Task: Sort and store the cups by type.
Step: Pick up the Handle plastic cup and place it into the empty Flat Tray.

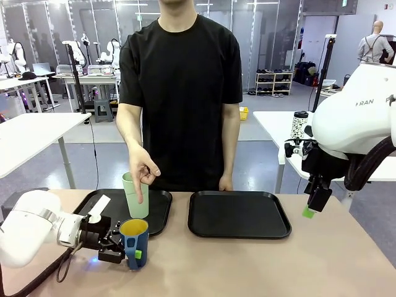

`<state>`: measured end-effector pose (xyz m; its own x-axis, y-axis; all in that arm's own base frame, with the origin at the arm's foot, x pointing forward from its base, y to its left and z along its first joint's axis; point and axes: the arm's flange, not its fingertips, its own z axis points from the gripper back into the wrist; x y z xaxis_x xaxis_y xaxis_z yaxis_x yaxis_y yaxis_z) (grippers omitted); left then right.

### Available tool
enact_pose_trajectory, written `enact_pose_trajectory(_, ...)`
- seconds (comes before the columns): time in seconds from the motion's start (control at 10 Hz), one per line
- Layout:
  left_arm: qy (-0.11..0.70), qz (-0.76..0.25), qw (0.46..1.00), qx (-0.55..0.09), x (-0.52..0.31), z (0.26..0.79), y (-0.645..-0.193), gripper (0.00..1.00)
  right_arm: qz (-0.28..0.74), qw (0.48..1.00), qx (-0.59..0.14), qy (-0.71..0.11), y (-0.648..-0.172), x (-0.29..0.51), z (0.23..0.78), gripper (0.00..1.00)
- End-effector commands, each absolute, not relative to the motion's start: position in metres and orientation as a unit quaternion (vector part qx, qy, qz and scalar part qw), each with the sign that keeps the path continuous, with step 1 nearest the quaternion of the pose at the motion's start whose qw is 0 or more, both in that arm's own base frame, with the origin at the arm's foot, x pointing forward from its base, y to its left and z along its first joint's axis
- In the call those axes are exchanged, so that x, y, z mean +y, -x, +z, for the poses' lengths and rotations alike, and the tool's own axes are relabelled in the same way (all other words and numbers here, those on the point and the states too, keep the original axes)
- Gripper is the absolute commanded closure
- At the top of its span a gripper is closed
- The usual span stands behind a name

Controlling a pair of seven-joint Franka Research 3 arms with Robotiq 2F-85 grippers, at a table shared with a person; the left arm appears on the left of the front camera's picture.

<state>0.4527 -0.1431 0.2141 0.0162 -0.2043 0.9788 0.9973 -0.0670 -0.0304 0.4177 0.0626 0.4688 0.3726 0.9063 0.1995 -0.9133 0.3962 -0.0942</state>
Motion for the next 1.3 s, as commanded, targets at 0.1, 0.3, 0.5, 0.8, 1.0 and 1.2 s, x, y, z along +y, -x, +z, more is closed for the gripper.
enact_pose_trajectory(0.1,0.463,-0.564,0.526,-0.438,-0.145,0.197,-0.443,0.53,0.546,0.830,-0.110,-0.018,-0.417,0.063,0.470,0.00)
enact_pose_trajectory(0.3,0.479,-0.549,0.511,-0.456,-0.157,0.220,-0.434,0.53,0.546,0.830,-0.110,-0.018,-0.417,0.063,0.470,0.00)
enact_pose_trajectory(0.5,0.473,-0.546,0.515,-0.462,-0.161,0.239,-0.426,0.53,0.546,0.830,-0.110,-0.018,-0.417,0.063,0.470,0.00)
enact_pose_trajectory(0.8,0.468,-0.549,0.507,-0.472,-0.166,0.253,-0.422,0.53,0.546,0.830,-0.110,-0.018,-0.417,0.063,0.470,0.00)
enact_pose_trajectory(1.0,0.461,-0.558,0.500,-0.475,-0.158,0.259,-0.421,0.53,0.546,0.830,-0.110,-0.018,-0.417,0.063,0.470,0.00)
enact_pose_trajectory(1.2,0.474,-0.551,0.516,-0.453,-0.163,0.254,-0.428,0.53,0.546,0.830,-0.110,-0.018,-0.417,0.063,0.470,0.00)
